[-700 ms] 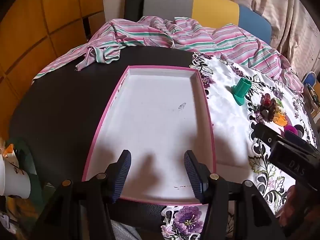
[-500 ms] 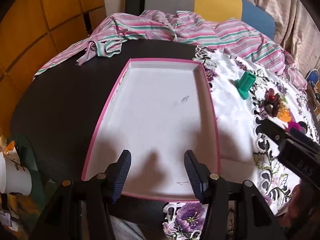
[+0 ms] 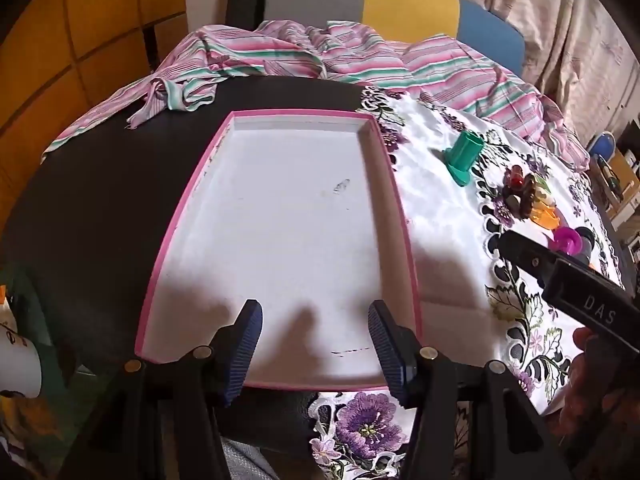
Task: Organize rigid objects
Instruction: 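Grasp the brown claw clip with the right tool while the left tool approaches the green cup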
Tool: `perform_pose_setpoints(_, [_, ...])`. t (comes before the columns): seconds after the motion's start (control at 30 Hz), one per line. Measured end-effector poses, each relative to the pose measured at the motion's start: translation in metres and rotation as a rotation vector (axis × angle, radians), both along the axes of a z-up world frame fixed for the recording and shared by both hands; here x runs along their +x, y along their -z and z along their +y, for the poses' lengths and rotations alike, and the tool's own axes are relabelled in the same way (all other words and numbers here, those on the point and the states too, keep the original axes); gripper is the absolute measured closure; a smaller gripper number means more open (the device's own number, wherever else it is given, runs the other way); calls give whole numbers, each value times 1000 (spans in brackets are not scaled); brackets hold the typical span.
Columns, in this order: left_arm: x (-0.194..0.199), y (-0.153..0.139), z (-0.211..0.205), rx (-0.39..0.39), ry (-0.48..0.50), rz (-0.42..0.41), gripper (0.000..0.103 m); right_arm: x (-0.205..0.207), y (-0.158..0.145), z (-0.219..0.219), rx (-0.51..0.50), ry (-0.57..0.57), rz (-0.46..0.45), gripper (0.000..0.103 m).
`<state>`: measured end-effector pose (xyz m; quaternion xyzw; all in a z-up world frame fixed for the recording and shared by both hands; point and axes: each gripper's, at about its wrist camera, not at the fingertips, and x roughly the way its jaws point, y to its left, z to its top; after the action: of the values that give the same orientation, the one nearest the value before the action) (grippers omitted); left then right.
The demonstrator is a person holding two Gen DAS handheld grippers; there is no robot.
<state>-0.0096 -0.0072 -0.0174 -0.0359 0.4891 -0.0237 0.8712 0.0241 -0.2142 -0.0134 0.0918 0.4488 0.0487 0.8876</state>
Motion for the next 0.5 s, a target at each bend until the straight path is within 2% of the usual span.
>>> perform_pose_setpoints(0.2, [-4, 0, -6, -69, 56, -16, 47, -3, -2, -12, 45, 0, -50, 0])
perform_pose_setpoints(0.5, [-8, 7, -23, -29, 100, 5, 47, 2, 14, -44, 27, 54, 27, 0])
